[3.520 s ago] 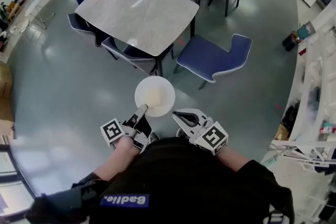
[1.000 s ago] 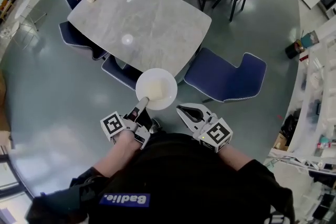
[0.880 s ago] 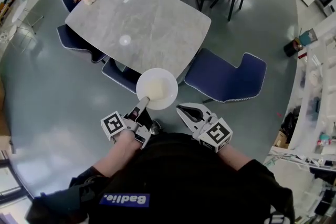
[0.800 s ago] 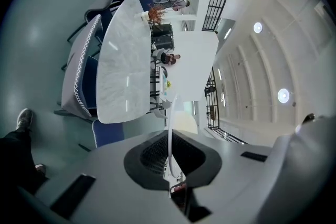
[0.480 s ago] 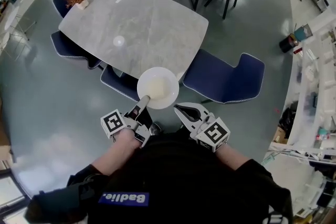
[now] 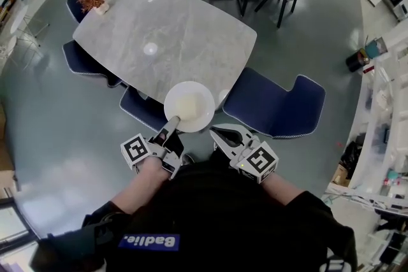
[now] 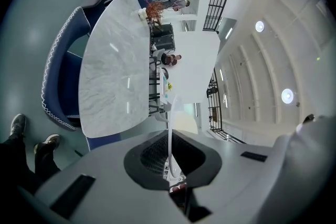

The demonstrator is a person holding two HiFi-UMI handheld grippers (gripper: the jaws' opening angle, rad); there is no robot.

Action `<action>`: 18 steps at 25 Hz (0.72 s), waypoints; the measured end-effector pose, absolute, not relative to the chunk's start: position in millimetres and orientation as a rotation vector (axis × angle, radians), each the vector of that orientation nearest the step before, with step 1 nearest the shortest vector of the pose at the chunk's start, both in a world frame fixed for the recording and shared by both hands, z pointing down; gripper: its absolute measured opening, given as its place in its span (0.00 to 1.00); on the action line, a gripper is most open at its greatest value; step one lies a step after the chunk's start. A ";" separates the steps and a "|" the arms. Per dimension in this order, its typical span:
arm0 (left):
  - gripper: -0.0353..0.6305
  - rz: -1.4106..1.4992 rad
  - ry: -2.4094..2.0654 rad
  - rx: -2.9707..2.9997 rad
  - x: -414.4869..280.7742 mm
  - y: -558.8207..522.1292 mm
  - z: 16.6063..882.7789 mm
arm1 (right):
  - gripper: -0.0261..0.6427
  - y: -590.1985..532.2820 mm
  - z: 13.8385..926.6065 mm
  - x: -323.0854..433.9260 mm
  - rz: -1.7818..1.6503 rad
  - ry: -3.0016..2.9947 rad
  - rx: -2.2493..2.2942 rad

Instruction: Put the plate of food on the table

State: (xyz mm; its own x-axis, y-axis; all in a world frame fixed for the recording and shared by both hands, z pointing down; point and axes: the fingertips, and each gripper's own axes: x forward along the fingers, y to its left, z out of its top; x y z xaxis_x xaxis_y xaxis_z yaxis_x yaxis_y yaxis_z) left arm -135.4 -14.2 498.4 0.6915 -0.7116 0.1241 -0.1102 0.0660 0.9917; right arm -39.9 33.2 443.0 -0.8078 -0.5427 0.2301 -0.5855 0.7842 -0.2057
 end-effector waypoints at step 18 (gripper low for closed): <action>0.07 -0.647 -0.908 1.392 -100.0 -96.0 498.4 | 0.05 -50.0 448.0 16.7 0.446 -2.925 0.615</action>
